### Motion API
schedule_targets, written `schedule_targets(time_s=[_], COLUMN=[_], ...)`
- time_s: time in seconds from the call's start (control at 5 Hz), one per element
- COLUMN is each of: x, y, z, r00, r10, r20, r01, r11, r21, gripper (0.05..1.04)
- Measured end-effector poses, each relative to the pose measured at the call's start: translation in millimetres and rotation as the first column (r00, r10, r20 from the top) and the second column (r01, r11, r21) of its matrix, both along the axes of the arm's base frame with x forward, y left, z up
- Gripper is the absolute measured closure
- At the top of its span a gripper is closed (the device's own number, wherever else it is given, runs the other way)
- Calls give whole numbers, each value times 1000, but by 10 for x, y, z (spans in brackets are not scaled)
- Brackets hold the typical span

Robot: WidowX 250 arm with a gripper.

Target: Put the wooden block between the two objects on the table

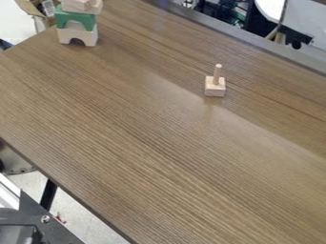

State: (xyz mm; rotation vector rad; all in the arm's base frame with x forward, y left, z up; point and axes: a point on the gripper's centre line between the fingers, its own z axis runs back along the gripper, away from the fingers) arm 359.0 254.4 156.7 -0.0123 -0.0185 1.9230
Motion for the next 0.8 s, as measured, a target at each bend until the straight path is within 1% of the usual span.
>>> schedule_targets(time_s=[0.2,0.4,0.6,0.8], x=[-22,-58,5,16], y=[-101,-276,-631,-790], z=[175,111,117,-47], r00=[999,996,981,971], r10=[-29,-88,-192,-238], r20=[39,32,34,-6], r01=[28,87,190,237], r11=[999,995,980,968], r21=[22,37,64,82], gripper=[493,493,493,493])
